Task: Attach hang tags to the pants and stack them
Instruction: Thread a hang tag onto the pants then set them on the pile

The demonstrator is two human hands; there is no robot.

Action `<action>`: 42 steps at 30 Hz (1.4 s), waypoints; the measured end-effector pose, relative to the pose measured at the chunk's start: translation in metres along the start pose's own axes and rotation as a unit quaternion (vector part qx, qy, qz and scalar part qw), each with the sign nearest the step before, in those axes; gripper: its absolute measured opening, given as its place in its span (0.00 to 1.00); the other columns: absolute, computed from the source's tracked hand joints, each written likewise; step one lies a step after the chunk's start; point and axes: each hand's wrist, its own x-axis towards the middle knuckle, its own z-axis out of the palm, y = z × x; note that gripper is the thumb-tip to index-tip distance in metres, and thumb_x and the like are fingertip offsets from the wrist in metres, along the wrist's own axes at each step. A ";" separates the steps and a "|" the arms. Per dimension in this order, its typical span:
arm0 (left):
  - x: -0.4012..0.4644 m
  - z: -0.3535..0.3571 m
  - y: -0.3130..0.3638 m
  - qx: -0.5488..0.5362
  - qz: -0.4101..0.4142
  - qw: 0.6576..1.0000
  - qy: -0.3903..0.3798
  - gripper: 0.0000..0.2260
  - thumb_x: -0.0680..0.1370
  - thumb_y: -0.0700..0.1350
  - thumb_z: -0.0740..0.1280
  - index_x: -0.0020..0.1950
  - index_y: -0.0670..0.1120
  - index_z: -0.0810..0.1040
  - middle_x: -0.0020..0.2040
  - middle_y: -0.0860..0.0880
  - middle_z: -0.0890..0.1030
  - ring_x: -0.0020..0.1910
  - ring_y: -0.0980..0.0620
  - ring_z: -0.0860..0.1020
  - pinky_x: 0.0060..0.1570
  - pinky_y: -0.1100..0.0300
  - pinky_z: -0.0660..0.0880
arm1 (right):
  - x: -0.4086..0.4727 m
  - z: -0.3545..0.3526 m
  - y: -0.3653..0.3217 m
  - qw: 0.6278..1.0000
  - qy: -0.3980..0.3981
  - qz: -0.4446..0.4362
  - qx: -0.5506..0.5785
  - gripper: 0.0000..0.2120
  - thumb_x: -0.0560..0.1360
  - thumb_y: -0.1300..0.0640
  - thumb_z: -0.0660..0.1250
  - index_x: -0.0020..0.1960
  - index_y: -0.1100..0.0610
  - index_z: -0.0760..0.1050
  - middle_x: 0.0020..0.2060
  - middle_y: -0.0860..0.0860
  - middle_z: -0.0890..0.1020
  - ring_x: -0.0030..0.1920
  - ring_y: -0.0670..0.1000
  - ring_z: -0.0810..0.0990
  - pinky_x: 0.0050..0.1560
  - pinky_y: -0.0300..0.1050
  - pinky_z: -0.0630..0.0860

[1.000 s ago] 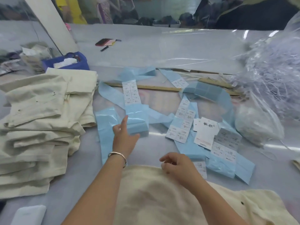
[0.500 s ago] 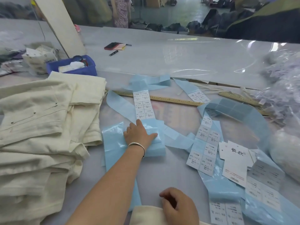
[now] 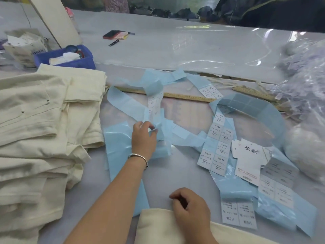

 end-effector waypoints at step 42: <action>-0.150 -0.093 0.037 -0.469 -0.183 0.845 -0.182 0.12 0.69 0.48 0.71 0.49 0.44 0.86 0.51 0.42 0.85 0.48 0.49 0.83 0.45 0.60 0.79 | -0.001 -0.062 -0.069 0.927 0.133 -0.341 -0.082 0.13 0.69 0.49 0.74 0.52 0.51 0.83 0.63 0.52 0.75 0.64 0.54 0.70 0.60 0.57 0.71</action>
